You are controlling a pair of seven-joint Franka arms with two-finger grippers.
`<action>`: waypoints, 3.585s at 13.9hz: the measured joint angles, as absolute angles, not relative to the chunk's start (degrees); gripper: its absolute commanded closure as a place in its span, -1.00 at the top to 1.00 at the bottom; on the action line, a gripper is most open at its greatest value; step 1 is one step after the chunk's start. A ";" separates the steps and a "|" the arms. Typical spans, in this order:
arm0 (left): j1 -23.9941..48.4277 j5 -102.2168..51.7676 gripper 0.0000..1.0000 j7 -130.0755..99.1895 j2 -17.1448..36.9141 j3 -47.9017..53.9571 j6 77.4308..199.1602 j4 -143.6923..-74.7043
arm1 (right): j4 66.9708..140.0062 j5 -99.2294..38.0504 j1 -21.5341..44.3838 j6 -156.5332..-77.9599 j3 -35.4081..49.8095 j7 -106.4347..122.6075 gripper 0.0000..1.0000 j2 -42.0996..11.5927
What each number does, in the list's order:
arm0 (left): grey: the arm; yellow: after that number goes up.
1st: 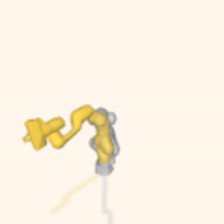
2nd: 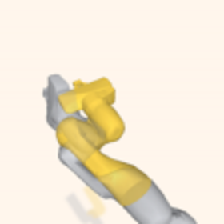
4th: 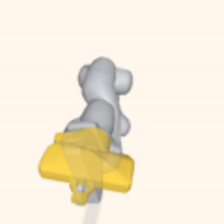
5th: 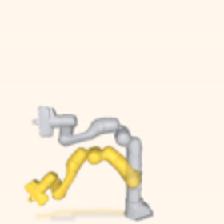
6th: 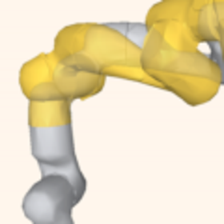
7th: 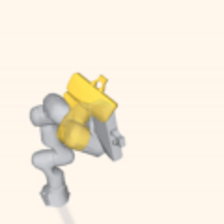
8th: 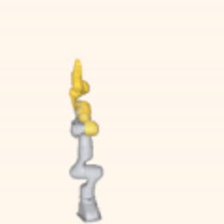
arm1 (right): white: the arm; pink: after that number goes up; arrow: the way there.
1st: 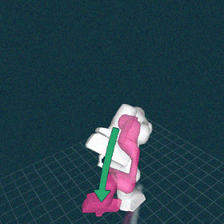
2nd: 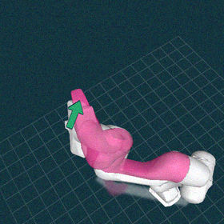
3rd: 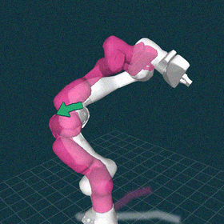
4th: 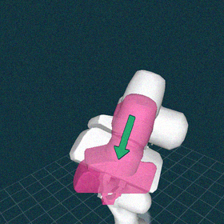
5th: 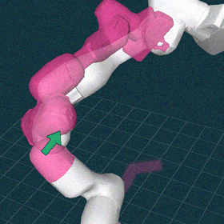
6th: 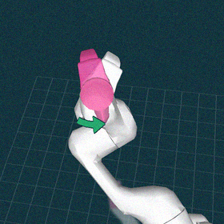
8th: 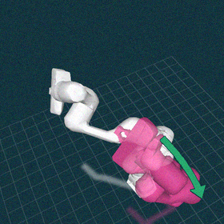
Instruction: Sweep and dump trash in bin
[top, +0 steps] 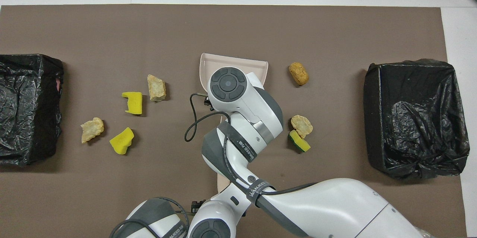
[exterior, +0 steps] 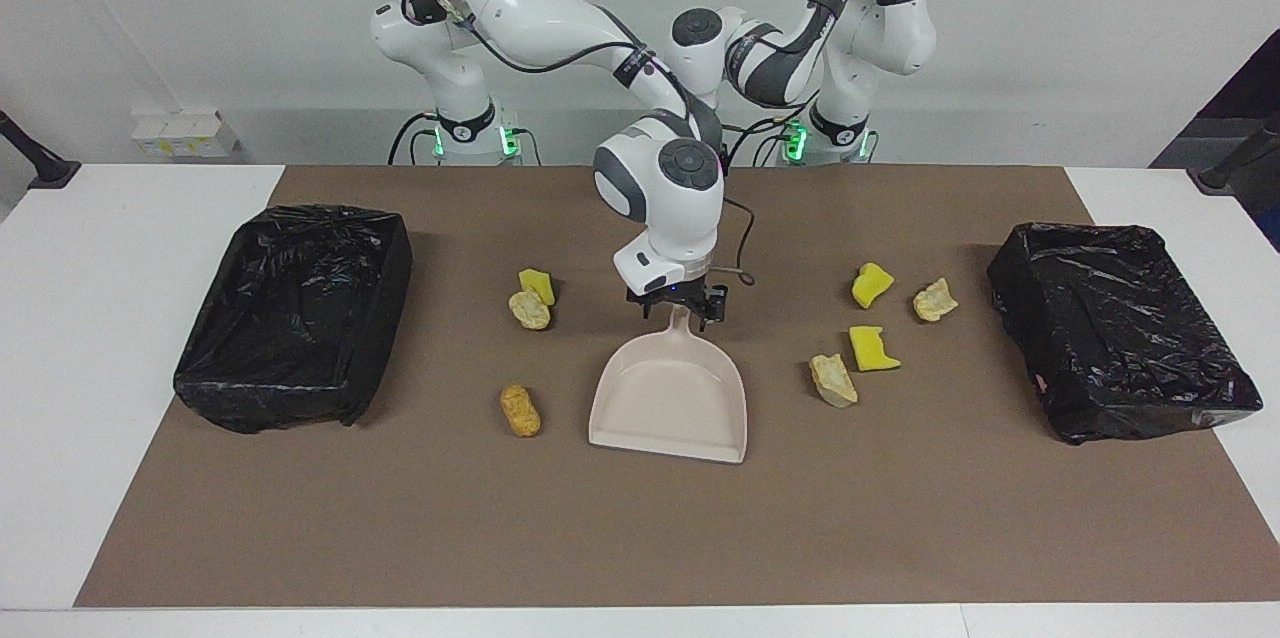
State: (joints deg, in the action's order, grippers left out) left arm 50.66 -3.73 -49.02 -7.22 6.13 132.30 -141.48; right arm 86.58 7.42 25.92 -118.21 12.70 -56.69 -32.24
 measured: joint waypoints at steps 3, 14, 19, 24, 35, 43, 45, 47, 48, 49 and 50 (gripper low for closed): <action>50.74 -3.72 -1.00 -49.23 -6.17 6.08 133.04 -141.39 | 86.83 7.34 25.94 -118.20 13.84 -56.35 -1.00 -32.09; 47.94 -3.72 -1.00 -46.04 -8.09 4.16 126.88 -140.30 | 86.93 6.93 16.21 -113.12 13.73 -5.44 -1.00 -23.57; 37.01 -3.70 -1.00 -43.92 -13.92 3.76 115.24 -135.89 | 87.74 6.98 16.61 -112.76 13.90 18.94 -1.00 -23.33; 16.63 -3.68 -1.00 -33.71 -15.43 3.21 107.17 -131.28 | 88.89 8.77 15.35 -113.42 13.69 41.94 -1.00 -23.42; -6.26 -3.63 -1.00 -17.93 -8.70 3.38 108.69 -132.70 | 90.02 18.33 18.07 -118.20 13.93 51.74 -1.00 -27.90; 1.39 -3.99 -1.00 -17.80 -6.92 4.53 113.90 -133.50 | 89.93 20.02 19.11 -118.29 13.90 51.74 -1.00 -28.54; 7.10 -6.06 -1.00 -21.82 -5.46 4.85 118.06 -133.77 | 89.91 20.45 19.27 -118.29 13.90 51.74 -1.00 -28.83; 10.15 -8.80 -1.00 -22.54 -4.51 5.01 120.33 -133.69 | 89.89 20.51 19.86 -118.57 13.92 51.74 -1.00 -29.58; 11.10 -9.95 -1.00 -22.55 -4.29 5.05 121.45 -133.54 | 89.88 20.52 20.40 -119.29 13.93 51.74 -1.00 -29.95; 11.81 -11.02 -1.00 -22.58 -3.97 5.05 122.53 -133.09 | 89.84 20.54 20.72 -119.60 13.91 51.74 -1.00 -30.01; 12.16 -11.63 -1.00 -22.71 -3.49 5.09 122.99 -132.09 | 89.81 20.54 20.84 -119.69 13.92 51.74 -1.00 -30.02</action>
